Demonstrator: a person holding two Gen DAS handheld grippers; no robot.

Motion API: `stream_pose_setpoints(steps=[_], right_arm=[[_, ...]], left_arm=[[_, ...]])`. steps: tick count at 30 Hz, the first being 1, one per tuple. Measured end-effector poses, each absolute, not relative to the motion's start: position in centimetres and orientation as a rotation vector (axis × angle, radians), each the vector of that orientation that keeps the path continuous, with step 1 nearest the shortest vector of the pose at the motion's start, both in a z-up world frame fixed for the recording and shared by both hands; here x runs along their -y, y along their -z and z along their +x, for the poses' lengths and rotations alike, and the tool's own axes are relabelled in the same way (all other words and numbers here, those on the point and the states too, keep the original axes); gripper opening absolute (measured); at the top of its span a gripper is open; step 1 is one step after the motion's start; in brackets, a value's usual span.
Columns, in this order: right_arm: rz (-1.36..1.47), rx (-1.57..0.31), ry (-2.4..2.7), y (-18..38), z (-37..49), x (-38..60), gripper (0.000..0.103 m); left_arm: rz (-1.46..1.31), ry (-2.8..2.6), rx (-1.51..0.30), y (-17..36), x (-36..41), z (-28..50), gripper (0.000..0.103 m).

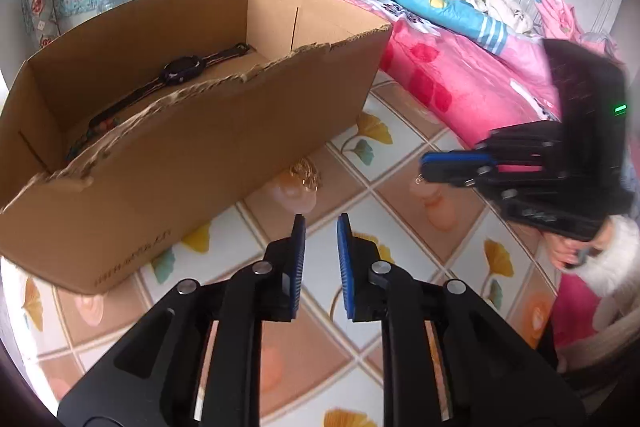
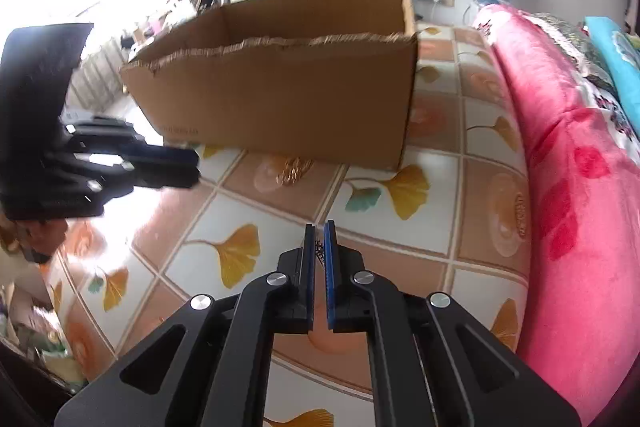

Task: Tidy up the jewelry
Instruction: 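Close the right gripper on a gold pendant while the left gripper grasps a gold earring, then carry both gold pieces over the box and open both grippers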

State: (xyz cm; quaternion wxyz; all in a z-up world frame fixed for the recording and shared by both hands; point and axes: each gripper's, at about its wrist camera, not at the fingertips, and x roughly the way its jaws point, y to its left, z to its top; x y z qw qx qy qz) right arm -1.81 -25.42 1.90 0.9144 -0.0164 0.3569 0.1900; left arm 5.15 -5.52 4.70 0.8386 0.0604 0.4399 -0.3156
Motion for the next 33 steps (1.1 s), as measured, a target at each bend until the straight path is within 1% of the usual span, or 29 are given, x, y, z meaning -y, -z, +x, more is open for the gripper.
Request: stream_pose_setpoints(steps=[2,5,8,9,10,11,19,27,33], right_arm=[[0.011,-0.713,-0.389,-2.9,-2.4,26.1,0.005],[0.088,-0.682,-0.38,-3.7,-3.1,27.2,0.005],[0.156,-0.681,-0.387,-3.4,-3.2,27.9,0.005],[0.168,-0.679,-0.389,-3.2,-3.2,28.1,0.005],[0.174,-0.679,-0.391,-3.0,-3.0,28.2,0.005],[0.182,-0.684,-0.394,-2.9,-2.8,28.4,0.005],[0.245,-0.662,-0.409,-3.1,-2.9,29.7,0.005],[0.257,-0.65,-0.424,-3.7,-3.8,29.9,0.005],[0.245,-0.613,-0.444,-5.6,-4.5,29.4,0.005]], left_arm=[[0.17,0.665,-0.918,-3.8,7.1,5.9,0.021],[0.227,0.646,-0.915,-2.3,9.1,7.0,0.022],[0.265,0.605,-0.926,-0.9,10.2,8.0,0.022],[0.285,0.595,-0.91,-0.8,10.5,8.1,0.021],[0.321,0.577,-0.899,-0.7,10.8,7.9,0.014],[0.336,0.568,-0.898,-0.7,11.0,7.8,0.01],[0.324,0.547,-0.95,-1.1,10.1,7.6,0.009],[0.36,0.517,-0.93,-3.6,8.3,4.7,0.009],[0.303,0.517,-0.828,-9.1,6.3,2.7,0.009]])
